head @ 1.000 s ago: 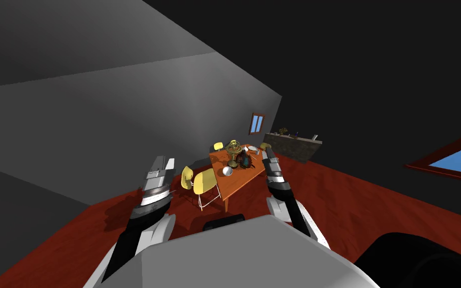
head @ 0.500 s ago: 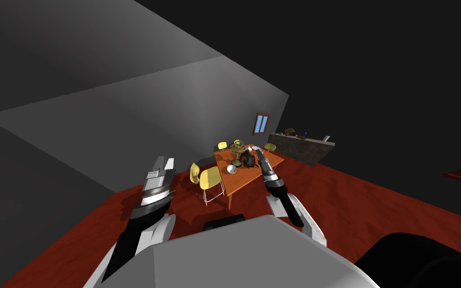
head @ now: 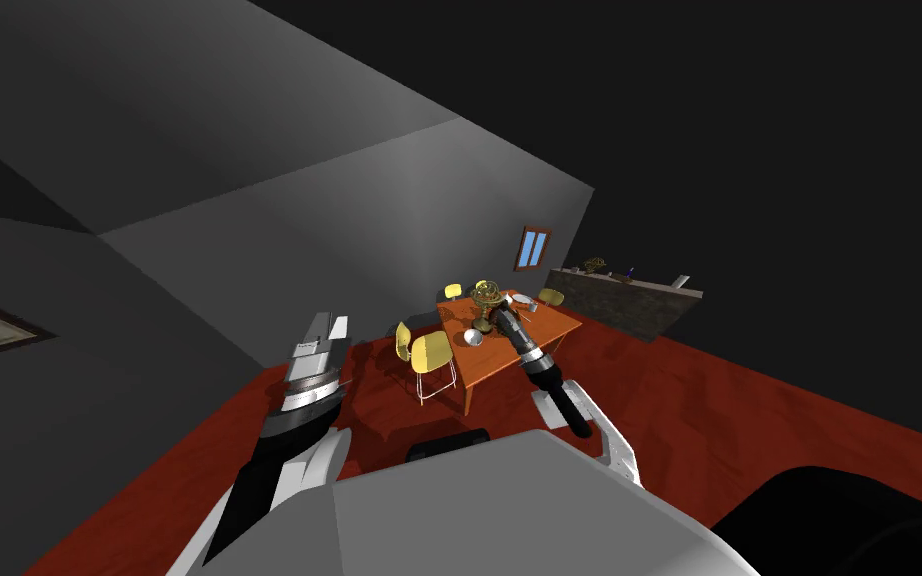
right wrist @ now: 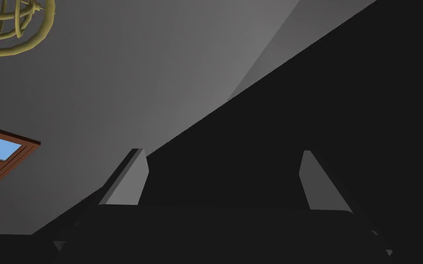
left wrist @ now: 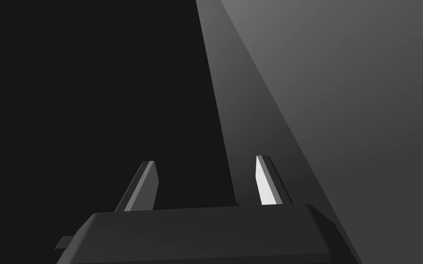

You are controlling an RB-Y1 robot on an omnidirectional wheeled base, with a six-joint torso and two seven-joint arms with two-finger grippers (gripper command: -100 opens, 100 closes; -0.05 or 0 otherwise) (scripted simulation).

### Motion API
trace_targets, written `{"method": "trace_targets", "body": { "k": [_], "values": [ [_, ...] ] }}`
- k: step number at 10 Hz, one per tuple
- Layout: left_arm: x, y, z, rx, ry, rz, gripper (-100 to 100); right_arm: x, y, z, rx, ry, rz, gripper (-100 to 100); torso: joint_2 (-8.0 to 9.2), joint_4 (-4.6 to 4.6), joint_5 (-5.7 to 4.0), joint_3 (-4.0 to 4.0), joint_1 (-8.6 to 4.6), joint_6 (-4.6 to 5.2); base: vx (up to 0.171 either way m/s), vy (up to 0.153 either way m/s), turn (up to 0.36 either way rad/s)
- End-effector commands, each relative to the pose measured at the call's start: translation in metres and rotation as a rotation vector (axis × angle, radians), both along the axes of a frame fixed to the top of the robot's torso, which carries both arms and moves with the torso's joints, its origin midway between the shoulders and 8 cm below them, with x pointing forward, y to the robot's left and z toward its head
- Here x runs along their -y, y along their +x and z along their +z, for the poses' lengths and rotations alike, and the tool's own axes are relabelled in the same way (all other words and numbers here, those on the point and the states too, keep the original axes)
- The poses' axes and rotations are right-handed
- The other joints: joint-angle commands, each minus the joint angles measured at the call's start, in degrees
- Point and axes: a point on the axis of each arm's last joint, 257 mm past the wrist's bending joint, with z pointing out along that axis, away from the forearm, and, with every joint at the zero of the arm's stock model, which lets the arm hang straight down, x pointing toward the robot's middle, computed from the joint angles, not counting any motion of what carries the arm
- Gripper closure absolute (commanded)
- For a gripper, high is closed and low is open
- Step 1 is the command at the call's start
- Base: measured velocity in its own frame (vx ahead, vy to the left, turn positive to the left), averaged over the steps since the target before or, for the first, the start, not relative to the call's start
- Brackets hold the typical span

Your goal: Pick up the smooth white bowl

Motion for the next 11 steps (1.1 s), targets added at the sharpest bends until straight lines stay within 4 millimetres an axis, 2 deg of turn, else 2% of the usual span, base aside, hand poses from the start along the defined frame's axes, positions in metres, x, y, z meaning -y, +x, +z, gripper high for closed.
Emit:
{"method": "trace_targets", "body": {
  "k": [1, 3, 4, 6, 7, 8, 9, 10, 11],
  "values": [
    [0.000, 0.000, 0.000, 0.000, 0.000, 0.000, 0, -0.003, 0.008, -0.027, -0.045, -0.104, -0.006, -100, 0.00, 0.00, 0.00, 0.00, 0.00, 0.00, -0.017, 0.085, 0.194],
    [0.000, 0.000, 0.000, 0.000, 0.000, 0.000, 0, -0.004, 0.020, -0.066, -0.105, -0.247, -0.014, -100, 0.00, 0.00, 0.03, 0.00, 0.12, 0.00, -0.002, 0.106, 0.186],
    [0.000, 0.000, 0.000, 0.000, 0.000, 0.000, 0, -0.003, 0.020, -0.071, -0.114, -0.258, -0.013, -100, -0.03, -0.01, 0.03, -0.02, 0.13, 0.00, 0.004, 0.076, 0.041],
    [0.000, 0.000, 0.000, 0.000, 0.000, 0.000, 0, 0.000, 0.027, -0.109, -0.165, -0.418, -0.016, -100, -0.06, -0.01, 0.01, -0.03, 0.03, 0.01, 0.018, 0.088, 0.147],
    [0.000, 0.000, 0.000, 0.000, 0.000, 0.000, 0, 0.004, 0.029, -0.118, -0.184, -0.420, -0.021, -100, -0.08, -0.02, 0.02, -0.05, 0.09, 0.01, 0.008, 0.066, 0.058],
    [0.000, 0.000, 0.000, 0.000, 0.000, 0.000, 0, 0.009, 0.031, -0.141, -0.217, -0.504, -0.024, -100, -0.03, -0.01, 0.01, -0.02, 0.00, 0.05, 0.002, 0.071, 0.108],
    [0.000, 0.000, 0.000, 0.000, 0.000, 0.000, 0, 0.012, 0.031, -0.159, -0.235, -0.587, -0.022, -100, -0.01, 0.00, 0.01, -0.01, 0.00, 0.02, 0.027, 0.106, 0.196],
    [0.000, 0.000, 0.000, 0.000, 0.000, 0.000, 0, 0.017, 0.032, -0.169, -0.257, -0.590, -0.028, -100, -0.09, -0.02, 0.03, -0.05, 0.11, 0.01, 0.033, 0.075, 0.050],
    [0.000, 0.000, 0.000, 0.000, 0.000, 0.000, 0, 0.024, 0.031, -0.190, -0.284, -0.675, -0.027, -100, -0.09, -0.02, 0.02, -0.06, 0.03, 0.05, 0.029, 0.067, 0.100]
  ]
}}
